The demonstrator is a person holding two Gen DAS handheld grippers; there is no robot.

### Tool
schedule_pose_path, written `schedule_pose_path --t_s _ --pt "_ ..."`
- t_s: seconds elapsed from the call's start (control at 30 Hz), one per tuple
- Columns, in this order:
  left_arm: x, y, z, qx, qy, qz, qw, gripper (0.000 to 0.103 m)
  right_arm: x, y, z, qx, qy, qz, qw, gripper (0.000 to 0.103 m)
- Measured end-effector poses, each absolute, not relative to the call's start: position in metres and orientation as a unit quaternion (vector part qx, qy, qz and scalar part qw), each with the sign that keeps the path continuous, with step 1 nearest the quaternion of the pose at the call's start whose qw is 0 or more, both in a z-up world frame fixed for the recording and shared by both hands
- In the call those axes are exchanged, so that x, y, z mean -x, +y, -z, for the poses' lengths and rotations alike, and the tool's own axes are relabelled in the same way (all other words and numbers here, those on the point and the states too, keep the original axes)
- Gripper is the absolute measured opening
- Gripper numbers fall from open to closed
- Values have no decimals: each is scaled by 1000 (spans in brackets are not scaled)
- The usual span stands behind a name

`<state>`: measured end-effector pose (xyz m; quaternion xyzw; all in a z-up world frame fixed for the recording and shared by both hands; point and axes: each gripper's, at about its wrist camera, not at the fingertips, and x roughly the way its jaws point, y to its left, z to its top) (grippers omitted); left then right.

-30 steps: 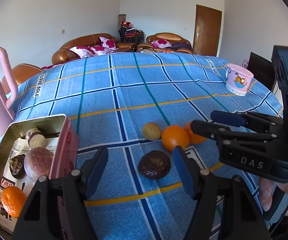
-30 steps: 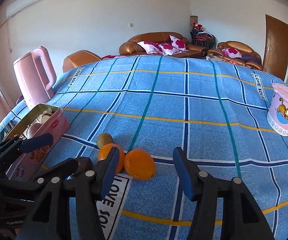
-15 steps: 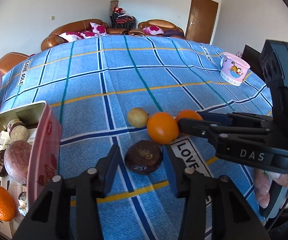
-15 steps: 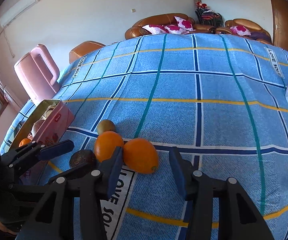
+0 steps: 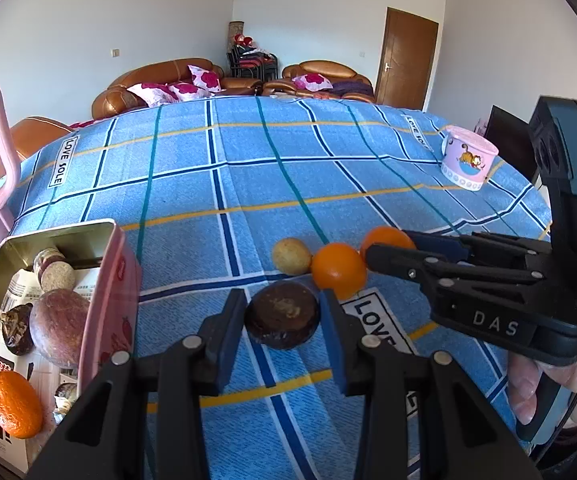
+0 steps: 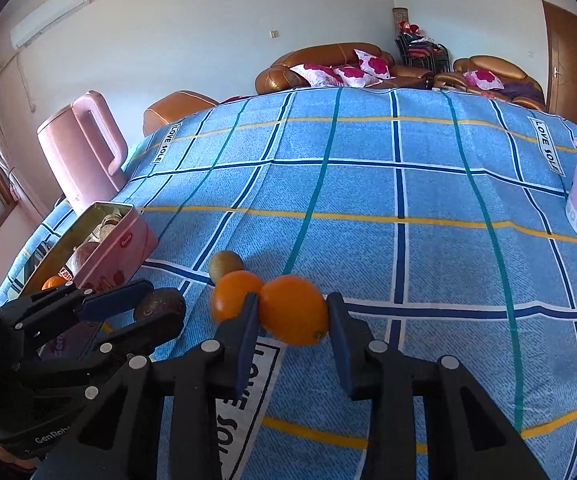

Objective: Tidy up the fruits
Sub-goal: 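Grasp another dark brown round cake with the left tool while the right tool grasps an orange, then lift the cake with the left tool while the right tool lifts the orange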

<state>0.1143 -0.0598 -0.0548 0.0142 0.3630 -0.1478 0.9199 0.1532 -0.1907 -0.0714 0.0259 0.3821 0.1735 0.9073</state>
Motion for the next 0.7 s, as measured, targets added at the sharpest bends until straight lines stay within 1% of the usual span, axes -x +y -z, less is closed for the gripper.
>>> schedule_pose_path --t_s 0.7 --pt "-100 -48 43 -4 313 116 943 40 -134 -181 57 10 329 -178 927 36"
